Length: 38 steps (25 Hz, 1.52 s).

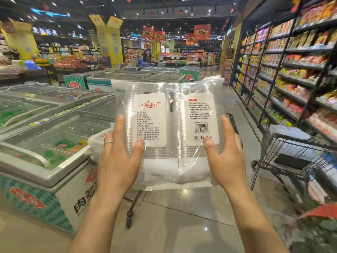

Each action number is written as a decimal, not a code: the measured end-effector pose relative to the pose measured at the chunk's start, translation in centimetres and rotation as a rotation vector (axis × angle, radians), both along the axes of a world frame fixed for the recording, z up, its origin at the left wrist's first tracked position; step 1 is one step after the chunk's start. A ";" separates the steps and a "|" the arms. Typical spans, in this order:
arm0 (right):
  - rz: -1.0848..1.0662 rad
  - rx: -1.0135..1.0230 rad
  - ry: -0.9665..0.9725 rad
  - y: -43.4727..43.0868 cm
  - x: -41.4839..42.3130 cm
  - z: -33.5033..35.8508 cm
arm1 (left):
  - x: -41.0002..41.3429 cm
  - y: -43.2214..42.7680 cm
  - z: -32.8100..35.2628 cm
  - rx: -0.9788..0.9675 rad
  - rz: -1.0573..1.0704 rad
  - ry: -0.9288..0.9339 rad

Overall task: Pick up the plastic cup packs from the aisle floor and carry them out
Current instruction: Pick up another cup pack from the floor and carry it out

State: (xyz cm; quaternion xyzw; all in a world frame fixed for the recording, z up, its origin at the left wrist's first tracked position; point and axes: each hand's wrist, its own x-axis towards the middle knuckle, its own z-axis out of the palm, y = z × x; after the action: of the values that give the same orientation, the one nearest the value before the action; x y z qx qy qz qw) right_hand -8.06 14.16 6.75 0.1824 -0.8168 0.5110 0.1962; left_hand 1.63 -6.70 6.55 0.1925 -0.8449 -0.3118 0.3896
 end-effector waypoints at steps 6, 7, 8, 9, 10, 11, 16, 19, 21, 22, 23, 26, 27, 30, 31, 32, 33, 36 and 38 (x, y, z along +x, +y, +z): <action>-0.018 0.031 0.003 -7.9 -13.6 -0.6 | -13.5 -7.9 -1.1 0.043 0.003 0.014; -0.018 0.037 0.007 -9.5 -15.9 -0.6 | -15.7 -9.5 -1.1 0.063 0.008 0.005; -0.013 0.041 0.011 -11.1 -18.1 -0.6 | -17.8 -11.0 -1.1 0.080 0.012 -0.002; -0.006 0.040 0.012 -12.8 -20.1 -0.5 | -19.7 -12.5 -1.0 0.093 0.017 -0.006; 0.001 0.038 0.011 -14.3 -22.0 -0.6 | -21.4 -13.9 -0.9 0.098 0.022 -0.007; 0.006 0.034 0.012 -15.6 -23.7 -0.7 | -22.8 -15.0 -0.9 0.098 0.026 -0.008; 0.050 -0.022 0.021 -20.3 -30.7 -2.3 | -28.8 -19.6 -1.9 0.079 0.027 -0.036; 0.059 -0.010 -0.007 -22.6 -34.8 -3.0 | -32.6 -21.9 -2.7 0.060 0.040 -0.055; 0.079 0.005 0.010 -24.0 -37.4 -3.5 | -34.8 -23.0 -3.2 0.055 0.057 -0.055; 0.096 0.007 0.009 -24.7 -39.1 -3.9 | -36.2 -23.6 -3.5 0.050 0.070 -0.059; 0.113 0.004 0.007 -25.5 -40.9 -4.3 | -37.6 -24.2 -3.8 0.046 0.088 -0.063; 0.177 -0.013 -0.014 -28.1 -47.1 -5.1 | -42.3 -26.2 -4.9 0.021 0.147 -0.061; 0.207 -0.015 -0.032 -29.1 -49.3 -5.3 | -44.0 -26.9 -5.3 0.013 0.168 -0.061; 0.284 0.000 -0.028 -31.8 -55.7 -5.7 | -49.0 -28.6 -6.2 0.004 0.232 -0.063; 0.307 0.010 -0.011 -32.7 -58.2 -5.8 | -51.0 -29.2 -6.4 0.005 0.258 -0.063; 0.333 0.021 0.002 -33.7 -60.7 -5.7 | -53.0 -29.8 -6.5 0.007 0.283 -0.062; 0.361 0.035 0.012 -34.7 -63.3 -5.7 | -55.0 -30.3 -6.4 0.013 0.310 -0.062; 0.447 0.076 0.040 -37.0 -69.7 -5.5 | -59.9 -31.5 -6.7 0.025 0.390 -0.075; 0.502 0.082 0.052 -38.5 -72.7 -5.7 | -62.0 -32.3 -7.1 0.007 0.411 -0.063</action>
State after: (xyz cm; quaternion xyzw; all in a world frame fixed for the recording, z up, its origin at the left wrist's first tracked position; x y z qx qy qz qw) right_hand -80.80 -24.32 1.03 0.4004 -0.7607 0.5051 0.0764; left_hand -60.39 -38.95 -0.56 0.3715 -0.7987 -0.2224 0.4179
